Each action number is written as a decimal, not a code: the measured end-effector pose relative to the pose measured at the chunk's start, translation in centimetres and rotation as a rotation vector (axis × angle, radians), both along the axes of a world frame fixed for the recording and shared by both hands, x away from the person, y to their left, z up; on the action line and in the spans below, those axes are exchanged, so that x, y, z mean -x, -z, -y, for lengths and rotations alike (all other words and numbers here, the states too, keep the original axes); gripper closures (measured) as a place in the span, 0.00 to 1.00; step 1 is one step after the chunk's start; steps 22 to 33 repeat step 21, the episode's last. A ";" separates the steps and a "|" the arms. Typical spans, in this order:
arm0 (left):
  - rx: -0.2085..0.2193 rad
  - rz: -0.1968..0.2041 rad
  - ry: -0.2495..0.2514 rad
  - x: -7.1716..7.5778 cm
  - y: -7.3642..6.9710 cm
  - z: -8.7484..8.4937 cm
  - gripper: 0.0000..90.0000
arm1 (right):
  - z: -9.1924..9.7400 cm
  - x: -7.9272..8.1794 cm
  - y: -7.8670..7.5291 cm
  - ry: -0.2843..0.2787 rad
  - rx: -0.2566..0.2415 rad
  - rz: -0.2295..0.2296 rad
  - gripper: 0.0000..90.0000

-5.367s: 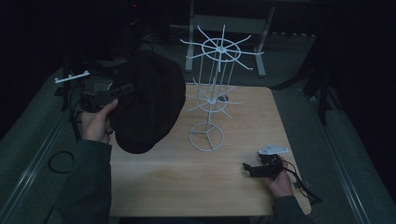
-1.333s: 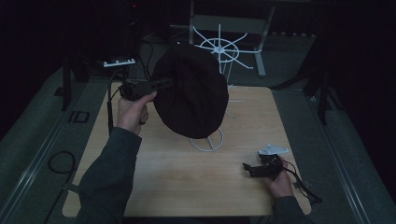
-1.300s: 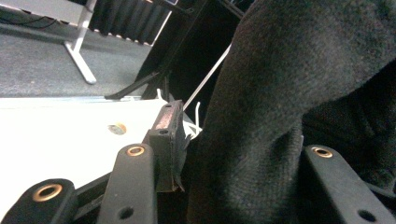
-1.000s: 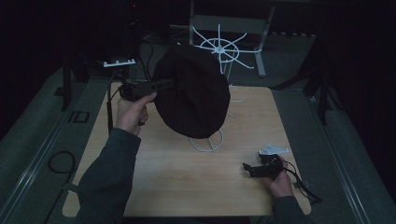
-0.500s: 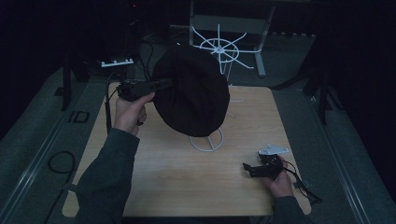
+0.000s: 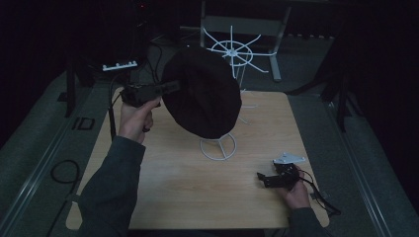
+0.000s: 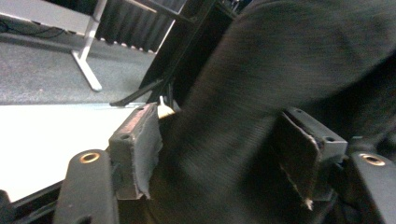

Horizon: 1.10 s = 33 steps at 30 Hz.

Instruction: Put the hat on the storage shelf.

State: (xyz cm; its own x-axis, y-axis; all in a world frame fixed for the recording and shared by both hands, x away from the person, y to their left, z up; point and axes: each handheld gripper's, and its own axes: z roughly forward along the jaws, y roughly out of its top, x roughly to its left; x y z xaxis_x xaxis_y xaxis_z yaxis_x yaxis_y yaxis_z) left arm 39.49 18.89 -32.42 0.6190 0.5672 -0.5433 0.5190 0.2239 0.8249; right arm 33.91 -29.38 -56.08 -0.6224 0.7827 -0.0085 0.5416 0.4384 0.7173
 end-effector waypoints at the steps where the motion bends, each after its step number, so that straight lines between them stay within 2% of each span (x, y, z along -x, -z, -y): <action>1: 0.000 0.002 -0.002 0.0 0.0 -0.1 0.35 | 0.0 0.0 0.0 0.000 0.000 0.000 0.13; 10: -0.058 0.019 -0.040 0.6 -0.3 -0.7 0.34 | 0.0 0.0 0.0 0.000 0.000 0.000 0.13; 21: -0.106 0.051 -0.068 1.7 -0.8 -1.4 0.36 | 0.0 0.0 0.0 0.000 0.000 0.000 0.13; 33: -0.106 0.051 -0.068 1.7 -0.8 -1.4 0.36 | 0.0 0.0 0.0 0.000 0.000 0.000 0.13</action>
